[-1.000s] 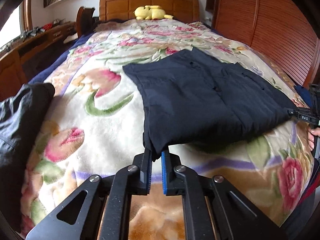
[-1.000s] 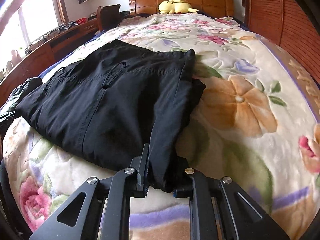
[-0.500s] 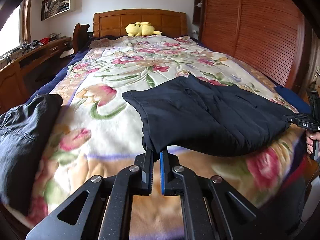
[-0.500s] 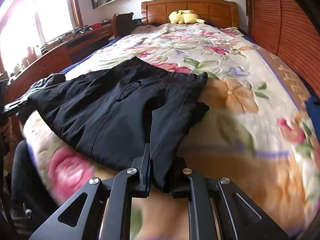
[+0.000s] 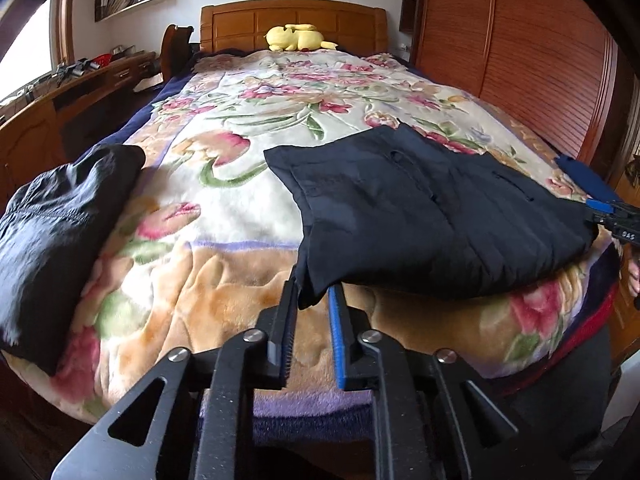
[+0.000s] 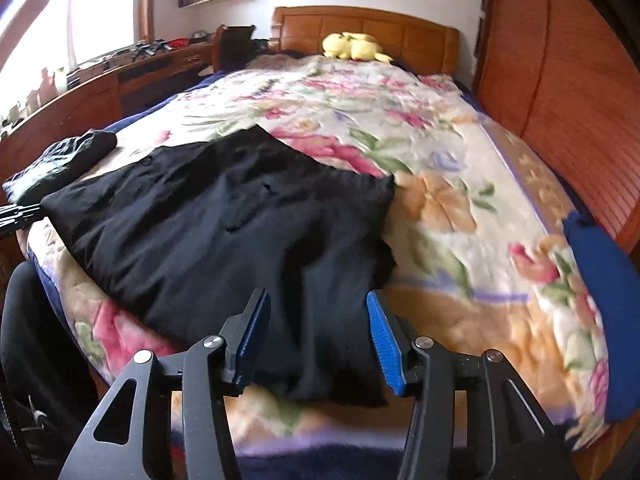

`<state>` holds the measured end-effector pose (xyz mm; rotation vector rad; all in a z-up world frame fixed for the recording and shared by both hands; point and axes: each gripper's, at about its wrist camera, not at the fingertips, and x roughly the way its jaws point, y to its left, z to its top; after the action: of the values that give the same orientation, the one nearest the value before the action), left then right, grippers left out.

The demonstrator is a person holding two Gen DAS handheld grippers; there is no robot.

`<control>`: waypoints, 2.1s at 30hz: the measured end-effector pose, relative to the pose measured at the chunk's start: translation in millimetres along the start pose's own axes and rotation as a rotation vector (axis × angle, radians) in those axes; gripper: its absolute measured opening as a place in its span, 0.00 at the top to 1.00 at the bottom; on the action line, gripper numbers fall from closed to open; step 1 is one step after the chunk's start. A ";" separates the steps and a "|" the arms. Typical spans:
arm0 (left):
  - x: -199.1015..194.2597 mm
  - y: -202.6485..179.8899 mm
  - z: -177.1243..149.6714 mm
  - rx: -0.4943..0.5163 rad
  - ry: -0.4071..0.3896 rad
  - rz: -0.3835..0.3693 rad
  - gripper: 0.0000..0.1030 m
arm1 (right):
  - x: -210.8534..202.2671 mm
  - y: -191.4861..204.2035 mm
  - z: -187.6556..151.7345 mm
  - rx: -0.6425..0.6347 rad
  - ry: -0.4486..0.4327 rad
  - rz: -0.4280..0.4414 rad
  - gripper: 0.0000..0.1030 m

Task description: Fold large clothes

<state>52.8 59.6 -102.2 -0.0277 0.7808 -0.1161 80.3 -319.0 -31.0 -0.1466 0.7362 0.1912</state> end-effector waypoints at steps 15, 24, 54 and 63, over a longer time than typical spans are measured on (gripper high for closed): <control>-11.7 0.1 -3.3 0.004 0.002 -0.002 0.63 | 77.6 81.1 24.8 -0.083 0.034 0.173 0.48; -1.9 -2.5 -6.0 -0.001 0.026 0.000 0.63 | 117.8 82.8 10.8 -0.068 0.029 0.185 0.45; 50.0 -2.2 -6.9 -0.109 0.125 0.021 0.63 | 108.8 83.7 -17.9 -0.050 -0.102 0.195 0.44; 60.9 -1.8 -5.5 -0.111 0.163 0.078 0.51 | 107.2 82.9 -20.1 -0.048 -0.116 0.197 0.44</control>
<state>91.6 50.9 -148.7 -0.0942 0.9493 -0.0010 126.4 -229.4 -123.9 -0.1071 0.6299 0.4025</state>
